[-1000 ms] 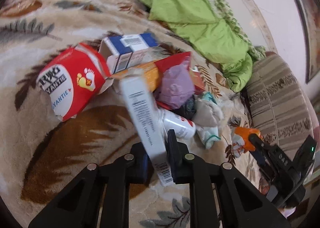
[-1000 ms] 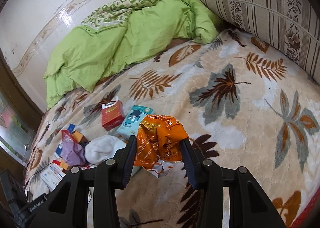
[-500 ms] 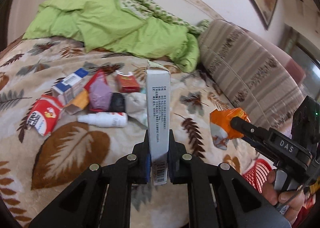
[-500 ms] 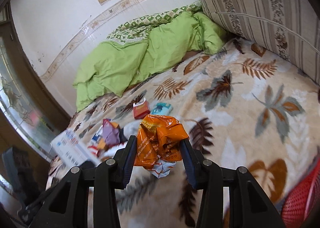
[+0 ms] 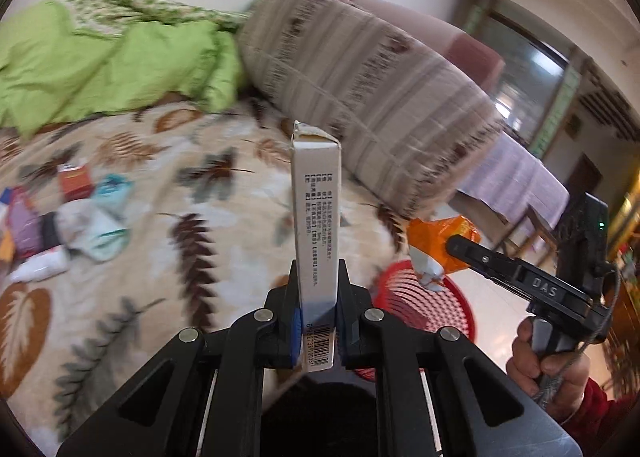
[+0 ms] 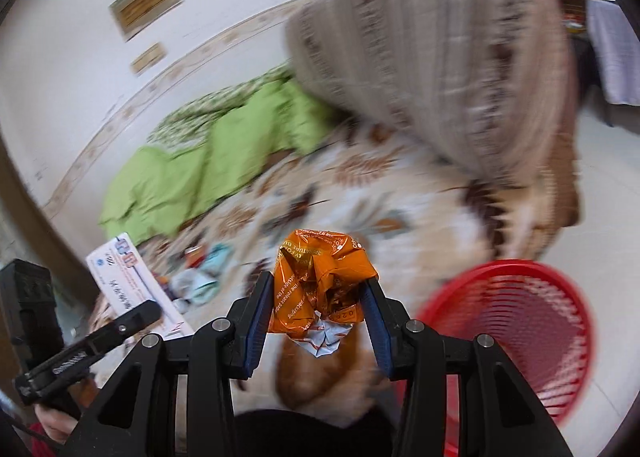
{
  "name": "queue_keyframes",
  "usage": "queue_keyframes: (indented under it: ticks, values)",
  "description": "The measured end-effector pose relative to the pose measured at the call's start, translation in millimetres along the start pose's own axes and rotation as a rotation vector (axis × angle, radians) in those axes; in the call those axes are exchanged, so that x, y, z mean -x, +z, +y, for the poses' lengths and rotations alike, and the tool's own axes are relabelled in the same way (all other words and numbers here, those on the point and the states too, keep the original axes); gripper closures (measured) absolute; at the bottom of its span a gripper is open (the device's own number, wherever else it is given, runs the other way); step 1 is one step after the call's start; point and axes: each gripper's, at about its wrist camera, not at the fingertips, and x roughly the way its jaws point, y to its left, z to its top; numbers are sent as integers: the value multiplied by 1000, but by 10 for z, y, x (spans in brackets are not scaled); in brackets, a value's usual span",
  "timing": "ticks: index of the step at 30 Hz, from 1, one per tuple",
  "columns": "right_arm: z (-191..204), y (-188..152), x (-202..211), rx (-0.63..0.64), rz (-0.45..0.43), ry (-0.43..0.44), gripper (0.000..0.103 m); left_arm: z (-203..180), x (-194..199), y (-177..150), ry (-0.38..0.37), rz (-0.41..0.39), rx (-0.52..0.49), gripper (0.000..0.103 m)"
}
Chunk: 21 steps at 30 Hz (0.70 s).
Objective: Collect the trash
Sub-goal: 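Carry both held items to the red basket and open both tools, then move both open tools back over the trash on the bed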
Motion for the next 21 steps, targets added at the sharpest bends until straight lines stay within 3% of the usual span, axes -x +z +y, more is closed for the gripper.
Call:
queue_keyframes:
  ticks: [5,11,15,16,20,21]
  values:
    - [-483,27,243,-59,-16,-105,56,-543,-442,12,-114,100,-45,91]
    - [-899,-8,361,-122,-11,-194,55,-1004,-902,-48,-183,197,-69,91]
    - [-1067,-5,416,-143,-9,-253,48,-1245,-1142,-79,-208,237,-93,91]
    - [-1090,-12,430,-142,-11,-262,48,-1287,-1209,-82,-201,243,-97,88]
    - [-1145,-10,464,-146,-18,-288,48,-1295,-1201,-70,-200,226,-83,61]
    - [-1149,-13,463,-145,-20,-286,47,-1295,-1197,-58,-194,216,-84,60]
